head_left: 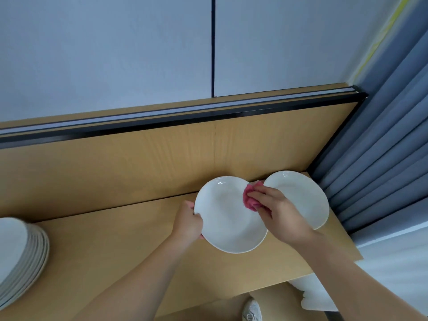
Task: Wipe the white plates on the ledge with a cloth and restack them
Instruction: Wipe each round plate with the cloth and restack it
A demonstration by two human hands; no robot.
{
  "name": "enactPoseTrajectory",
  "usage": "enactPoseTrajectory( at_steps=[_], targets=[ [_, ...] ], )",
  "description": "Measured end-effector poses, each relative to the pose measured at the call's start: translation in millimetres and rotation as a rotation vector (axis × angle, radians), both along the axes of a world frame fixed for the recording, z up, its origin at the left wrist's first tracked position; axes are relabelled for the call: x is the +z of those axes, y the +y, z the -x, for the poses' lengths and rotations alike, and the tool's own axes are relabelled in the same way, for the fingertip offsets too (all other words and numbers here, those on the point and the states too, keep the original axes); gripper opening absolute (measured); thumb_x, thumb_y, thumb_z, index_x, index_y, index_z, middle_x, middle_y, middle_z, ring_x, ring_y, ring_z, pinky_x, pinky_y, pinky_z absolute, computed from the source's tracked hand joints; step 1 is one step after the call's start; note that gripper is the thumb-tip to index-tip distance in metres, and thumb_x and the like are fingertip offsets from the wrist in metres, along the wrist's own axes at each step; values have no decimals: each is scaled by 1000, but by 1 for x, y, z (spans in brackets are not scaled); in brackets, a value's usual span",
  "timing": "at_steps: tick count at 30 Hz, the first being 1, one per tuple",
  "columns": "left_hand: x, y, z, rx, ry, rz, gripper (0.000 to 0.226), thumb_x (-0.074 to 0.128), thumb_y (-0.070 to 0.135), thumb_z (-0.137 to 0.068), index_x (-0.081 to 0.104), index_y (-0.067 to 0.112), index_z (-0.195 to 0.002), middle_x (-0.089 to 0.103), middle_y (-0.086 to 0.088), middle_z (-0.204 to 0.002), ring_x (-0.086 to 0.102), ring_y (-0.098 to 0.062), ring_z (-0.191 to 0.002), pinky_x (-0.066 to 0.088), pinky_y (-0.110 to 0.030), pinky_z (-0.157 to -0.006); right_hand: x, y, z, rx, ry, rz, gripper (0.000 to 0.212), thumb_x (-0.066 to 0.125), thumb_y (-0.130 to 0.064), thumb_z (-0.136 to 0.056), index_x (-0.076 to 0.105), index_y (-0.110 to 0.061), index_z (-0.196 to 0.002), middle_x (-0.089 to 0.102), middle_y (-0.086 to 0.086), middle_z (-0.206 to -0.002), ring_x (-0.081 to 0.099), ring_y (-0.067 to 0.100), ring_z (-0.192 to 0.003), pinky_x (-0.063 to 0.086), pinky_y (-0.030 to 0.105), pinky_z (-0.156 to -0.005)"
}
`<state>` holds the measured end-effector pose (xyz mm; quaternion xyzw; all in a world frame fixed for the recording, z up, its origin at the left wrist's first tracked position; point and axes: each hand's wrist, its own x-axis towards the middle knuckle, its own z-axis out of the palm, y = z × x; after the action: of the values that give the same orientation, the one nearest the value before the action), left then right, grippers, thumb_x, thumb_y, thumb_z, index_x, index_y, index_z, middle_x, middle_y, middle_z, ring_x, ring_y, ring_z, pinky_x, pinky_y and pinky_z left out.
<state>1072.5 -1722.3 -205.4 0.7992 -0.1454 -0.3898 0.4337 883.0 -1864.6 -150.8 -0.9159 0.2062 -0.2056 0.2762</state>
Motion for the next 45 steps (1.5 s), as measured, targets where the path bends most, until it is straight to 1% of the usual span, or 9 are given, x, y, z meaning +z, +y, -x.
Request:
enactPoseTrajectory(
  at_steps=[3, 10, 18, 24, 29, 33, 36, 40, 45],
  targets=[
    [-7, 43, -15, 59, 8, -17, 23, 40, 7, -88, 51, 14, -108, 63, -5, -102, 68, -25, -84, 59, -42, -53, -5, 25, -24, 71, 15, -22, 23, 46, -10, -92, 68, -11, -101, 63, -5, -109, 58, 21, -101, 49, 35, -86],
    [-21, 104, -41, 163, 3, -61, 21, 40, 6, -90, 50, 15, -105, 62, -5, -101, 67, -23, -82, 60, -46, -55, -13, 74, -61, 122, 49, -17, 24, 55, -5, -90, 70, -12, -108, 64, -5, -116, 57, 21, -108, 43, 23, -95],
    [-34, 127, -46, 232, 37, -71, 22, 40, 6, -91, 49, 14, -109, 60, -4, -102, 64, -23, -89, 60, -46, -56, -26, 83, -78, 179, 114, -34, 26, 49, -12, -93, 67, -15, -111, 62, -6, -118, 55, 22, -115, 46, 41, -96],
    [-33, 127, -45, 221, 30, -70, 20, 40, 5, -92, 48, 12, -109, 60, -5, -101, 65, -23, -85, 56, -34, -49, -26, 81, -83, 186, 124, -39, 26, 50, -11, -93, 67, -16, -112, 62, -6, -118, 55, 22, -113, 47, 41, -95],
    [-35, 128, -46, 193, -70, -91, 17, 43, 7, -91, 50, 19, -99, 62, 1, -95, 65, -21, -81, 59, -41, -58, -24, 80, -86, 177, 117, -25, 29, 54, -7, -90, 69, -14, -113, 64, -3, -121, 57, 24, -112, 48, 39, -96],
    [-36, 128, -52, 95, -210, -174, 20, 48, 8, -88, 55, 22, -100, 62, 8, -90, 62, -16, -83, 56, -39, -74, -26, 81, -92, 187, 142, -20, 32, 53, -9, -88, 68, -14, -116, 63, -3, -121, 57, 23, -111, 44, 30, -96],
    [-32, 132, -62, -80, -311, -237, 28, 53, 14, -89, 54, 20, -117, 63, 7, -101, 60, -16, -92, 51, -33, -80, -33, 82, -100, 201, 167, -32, 33, 51, -11, -89, 67, -15, -118, 63, -3, -123, 56, 23, -112, 43, 29, -97],
    [-29, 140, -70, -393, -418, -345, 64, 53, 30, -94, 25, 21, -151, 54, 5, -134, 53, -17, -117, 44, -29, -93, -48, 83, -121, 252, 169, -47, 26, 52, -9, -92, 68, -13, -112, 64, 0, -115, 57, 23, -108, 46, 33, -95],
    [-21, 153, -67, -451, -386, -247, 77, 62, 36, -88, 18, 34, -151, 48, 16, -139, 48, -9, -121, 40, -22, -91, -75, 87, -152, 259, 195, -26, 18, 50, -9, -95, 65, -11, -105, 62, 1, -105, 55, 24, -99, 39, 28, -103]
  ],
)
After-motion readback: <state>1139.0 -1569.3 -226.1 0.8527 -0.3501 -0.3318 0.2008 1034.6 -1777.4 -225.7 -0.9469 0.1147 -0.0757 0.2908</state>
